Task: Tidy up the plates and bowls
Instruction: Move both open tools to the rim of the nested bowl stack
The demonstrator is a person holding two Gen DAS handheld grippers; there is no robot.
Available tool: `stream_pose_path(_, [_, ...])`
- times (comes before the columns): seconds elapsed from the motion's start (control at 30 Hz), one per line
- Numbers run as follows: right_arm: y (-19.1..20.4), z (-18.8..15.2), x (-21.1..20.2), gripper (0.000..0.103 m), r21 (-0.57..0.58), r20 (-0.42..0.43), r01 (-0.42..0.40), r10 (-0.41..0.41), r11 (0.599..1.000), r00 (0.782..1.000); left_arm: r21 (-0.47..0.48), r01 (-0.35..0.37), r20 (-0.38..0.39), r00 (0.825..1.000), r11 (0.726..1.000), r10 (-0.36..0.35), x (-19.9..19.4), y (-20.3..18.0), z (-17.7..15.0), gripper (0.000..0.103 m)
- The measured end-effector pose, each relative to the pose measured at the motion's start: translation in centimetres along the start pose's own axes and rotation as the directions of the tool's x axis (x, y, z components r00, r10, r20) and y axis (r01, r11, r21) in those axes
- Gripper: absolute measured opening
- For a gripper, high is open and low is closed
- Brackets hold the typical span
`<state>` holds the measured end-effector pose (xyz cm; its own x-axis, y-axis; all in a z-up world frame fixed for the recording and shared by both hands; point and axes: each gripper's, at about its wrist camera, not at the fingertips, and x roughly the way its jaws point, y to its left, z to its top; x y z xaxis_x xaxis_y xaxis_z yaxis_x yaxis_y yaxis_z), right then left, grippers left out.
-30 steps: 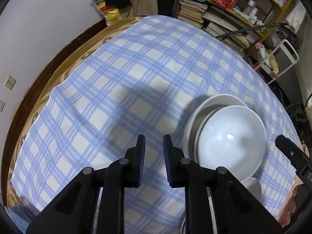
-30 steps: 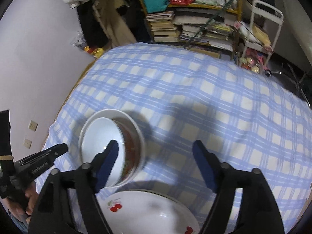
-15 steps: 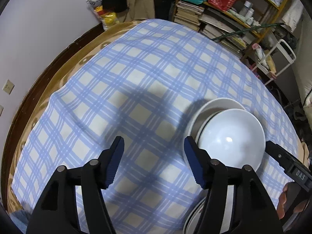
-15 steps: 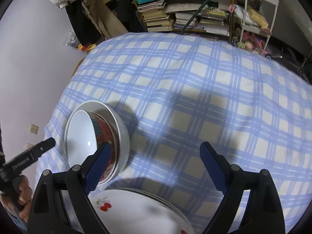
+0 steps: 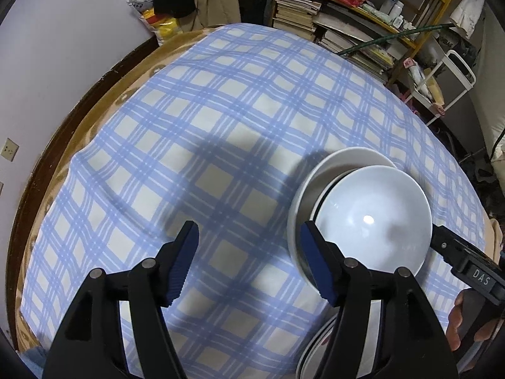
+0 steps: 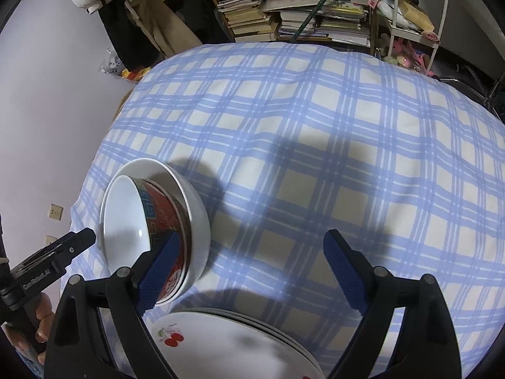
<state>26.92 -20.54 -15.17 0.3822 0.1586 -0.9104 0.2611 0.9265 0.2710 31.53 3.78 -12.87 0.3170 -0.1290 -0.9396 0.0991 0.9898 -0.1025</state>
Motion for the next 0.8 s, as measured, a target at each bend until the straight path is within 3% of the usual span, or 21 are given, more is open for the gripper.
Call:
stream_pose_path(0.53, [0.4, 0.0, 0.6, 0.096, -0.033, -0.014, 0.054, -0.055, 0.998, 0.998, -0.028, 0.017, -0.062, 0.998, 0.999, -0.019, 2.1, 0.4, 0.2, 0.066])
stream_pose_path(0.8, [0.7, 0.2, 0.6, 0.096, -0.058, -0.014, 0.073, -0.073, 0.996, 0.997, 0.025, -0.036, -0.036, 0.999, 0.999, 0.037, 1.6, -0.5, 0.3, 0.066])
